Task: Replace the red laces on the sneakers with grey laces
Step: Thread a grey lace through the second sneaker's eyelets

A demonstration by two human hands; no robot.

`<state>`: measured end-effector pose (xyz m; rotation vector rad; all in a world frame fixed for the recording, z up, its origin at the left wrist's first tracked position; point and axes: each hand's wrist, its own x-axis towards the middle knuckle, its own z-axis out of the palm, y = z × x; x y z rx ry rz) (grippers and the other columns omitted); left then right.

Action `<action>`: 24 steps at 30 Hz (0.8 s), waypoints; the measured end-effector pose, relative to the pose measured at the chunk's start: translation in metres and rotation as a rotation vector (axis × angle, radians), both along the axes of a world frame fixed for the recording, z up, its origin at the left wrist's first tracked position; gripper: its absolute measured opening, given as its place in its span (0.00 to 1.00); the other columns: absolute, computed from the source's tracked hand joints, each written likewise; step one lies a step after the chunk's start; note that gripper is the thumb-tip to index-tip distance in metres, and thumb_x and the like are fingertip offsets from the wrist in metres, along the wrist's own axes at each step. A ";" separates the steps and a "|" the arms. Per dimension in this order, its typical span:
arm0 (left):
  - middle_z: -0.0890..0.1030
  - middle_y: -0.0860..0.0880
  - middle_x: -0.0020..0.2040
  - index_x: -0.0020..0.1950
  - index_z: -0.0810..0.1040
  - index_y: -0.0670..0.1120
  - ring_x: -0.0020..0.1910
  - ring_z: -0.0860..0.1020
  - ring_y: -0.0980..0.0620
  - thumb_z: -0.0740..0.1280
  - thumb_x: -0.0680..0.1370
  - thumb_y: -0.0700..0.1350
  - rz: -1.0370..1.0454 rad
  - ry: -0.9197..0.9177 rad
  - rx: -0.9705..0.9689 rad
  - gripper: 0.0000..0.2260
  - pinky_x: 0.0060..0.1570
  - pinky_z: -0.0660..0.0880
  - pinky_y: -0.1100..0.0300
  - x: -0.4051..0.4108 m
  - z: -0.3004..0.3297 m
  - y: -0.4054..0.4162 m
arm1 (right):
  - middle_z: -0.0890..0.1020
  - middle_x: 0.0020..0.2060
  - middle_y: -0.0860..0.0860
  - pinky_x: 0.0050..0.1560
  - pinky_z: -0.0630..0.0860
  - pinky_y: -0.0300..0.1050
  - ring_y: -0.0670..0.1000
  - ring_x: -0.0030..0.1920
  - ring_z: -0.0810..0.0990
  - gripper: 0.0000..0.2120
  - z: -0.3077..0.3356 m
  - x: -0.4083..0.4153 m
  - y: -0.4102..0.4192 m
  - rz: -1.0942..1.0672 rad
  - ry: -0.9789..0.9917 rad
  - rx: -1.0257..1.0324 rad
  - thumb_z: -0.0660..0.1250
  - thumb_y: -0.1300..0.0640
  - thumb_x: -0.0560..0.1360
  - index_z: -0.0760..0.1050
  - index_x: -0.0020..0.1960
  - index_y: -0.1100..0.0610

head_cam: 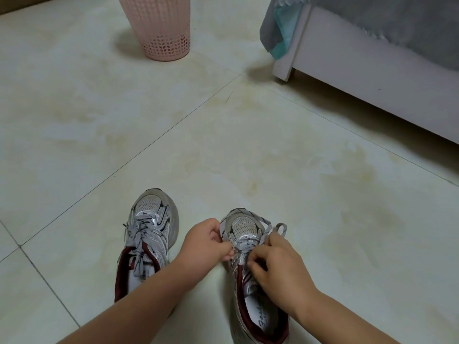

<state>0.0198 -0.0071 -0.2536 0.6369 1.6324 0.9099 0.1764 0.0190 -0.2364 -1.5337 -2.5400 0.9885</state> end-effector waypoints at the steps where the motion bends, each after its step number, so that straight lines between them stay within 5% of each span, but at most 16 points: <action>1: 0.75 0.52 0.23 0.34 0.70 0.44 0.25 0.78 0.57 0.65 0.71 0.27 -0.002 -0.009 0.003 0.13 0.28 0.76 0.67 0.001 0.000 -0.001 | 0.63 0.39 0.42 0.44 0.62 0.37 0.46 0.49 0.67 0.10 -0.001 -0.003 -0.002 -0.022 -0.002 -0.035 0.61 0.49 0.76 0.79 0.44 0.51; 6: 0.76 0.42 0.30 0.31 0.77 0.48 0.32 0.74 0.48 0.67 0.68 0.31 -0.061 0.079 0.032 0.13 0.39 0.74 0.55 0.000 0.000 -0.001 | 0.65 0.41 0.45 0.49 0.68 0.39 0.47 0.51 0.69 0.15 0.000 -0.015 -0.005 -0.190 0.045 -0.215 0.66 0.40 0.69 0.75 0.34 0.52; 10: 0.76 0.42 0.30 0.28 0.79 0.50 0.33 0.75 0.47 0.67 0.68 0.30 -0.092 0.083 0.012 0.16 0.43 0.76 0.47 -0.001 0.000 -0.002 | 0.66 0.29 0.49 0.36 0.63 0.40 0.47 0.31 0.65 0.19 0.000 -0.014 0.003 -0.207 0.186 -0.349 0.68 0.58 0.70 0.64 0.24 0.53; 13: 0.76 0.44 0.29 0.30 0.78 0.48 0.31 0.76 0.47 0.66 0.69 0.29 -0.093 0.088 -0.003 0.15 0.45 0.78 0.45 0.000 -0.002 -0.004 | 0.62 0.23 0.46 0.33 0.60 0.41 0.45 0.27 0.60 0.22 0.000 -0.011 0.004 -0.207 0.269 -0.390 0.67 0.64 0.70 0.62 0.22 0.54; 24: 0.78 0.50 0.25 0.35 0.77 0.44 0.27 0.78 0.57 0.64 0.72 0.29 -0.023 -0.005 -0.011 0.12 0.33 0.78 0.64 0.007 -0.007 -0.005 | 0.65 0.32 0.51 0.33 0.61 0.34 0.42 0.30 0.63 0.21 -0.008 -0.008 0.006 -0.254 0.323 -0.430 0.69 0.62 0.71 0.65 0.24 0.51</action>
